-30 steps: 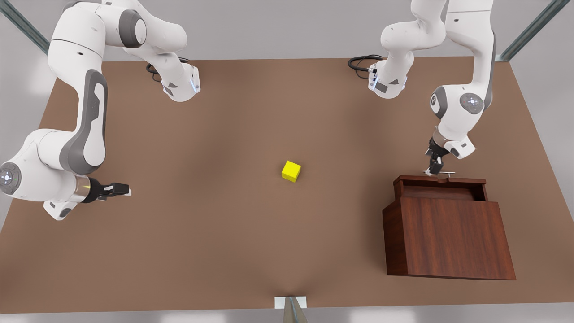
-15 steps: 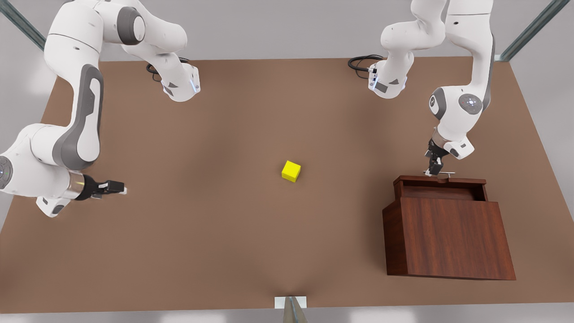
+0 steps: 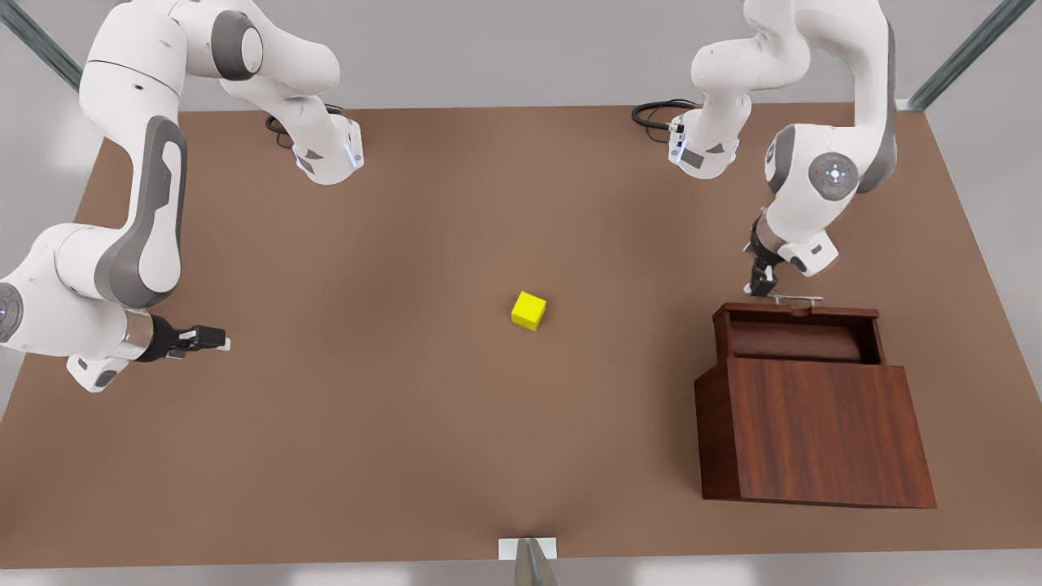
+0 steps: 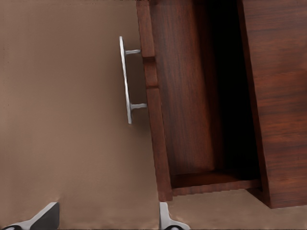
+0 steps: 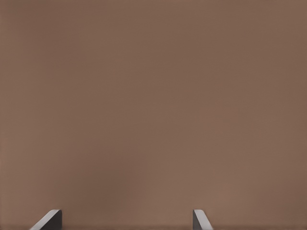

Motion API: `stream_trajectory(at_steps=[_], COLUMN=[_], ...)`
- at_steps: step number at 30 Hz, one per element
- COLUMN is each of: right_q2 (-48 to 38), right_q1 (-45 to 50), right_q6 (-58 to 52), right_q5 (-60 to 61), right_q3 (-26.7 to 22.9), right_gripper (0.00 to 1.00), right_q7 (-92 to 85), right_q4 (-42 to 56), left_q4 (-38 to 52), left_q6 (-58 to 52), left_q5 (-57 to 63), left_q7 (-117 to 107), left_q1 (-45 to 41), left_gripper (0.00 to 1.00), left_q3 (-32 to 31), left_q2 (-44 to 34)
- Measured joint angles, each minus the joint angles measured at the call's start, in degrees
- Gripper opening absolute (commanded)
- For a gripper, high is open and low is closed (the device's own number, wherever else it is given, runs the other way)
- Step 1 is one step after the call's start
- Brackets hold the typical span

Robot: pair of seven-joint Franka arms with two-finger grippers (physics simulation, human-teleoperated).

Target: Open the drawer with left arm, place the square in the middle with right arm, and place the square in the drawer with left arm

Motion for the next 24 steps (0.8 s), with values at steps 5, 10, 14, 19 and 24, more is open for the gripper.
stream_trajectory(at_steps=[5,10,14,19,24], right_q2=[0.0,0.1,0.2,-1.5,-10.6], right_q1=[0.0,0.0,0.0,-1.1,-4.4], right_q6=[0.0,0.0,0.0,0.0,-0.6], right_q5=[0.0,0.0,0.0,-0.2,-4.7], right_q3=[-0.1,-0.2,-0.2,-0.1,2.9], right_gripper=[1.0,1.0,1.0,1.0,1.0], right_q7=[-0.2,-0.6,-0.6,-0.2,0.8], right_q4=[0.0,-0.1,-0.1,-0.3,-3.4], left_q4=[31.9,45.5,48.0,47.7,50.6], left_q6=[-21.6,-13.9,-6.4,2.1,4.9], left_q5=[0.3,2.9,8.2,11.1,12.6], left_q7=[70.0,73.8,57.8,54.9,55.5], left_q1=[-12.3,-20.5,-28.0,-32.6,-36.6], left_gripper=[1.0,1.0,1.0,1.0,1.0], left_q3=[-7.3,-7.7,-7.2,-7.4,-7.1], left_q2=[10.8,32.3,42.1,47.0,53.0])
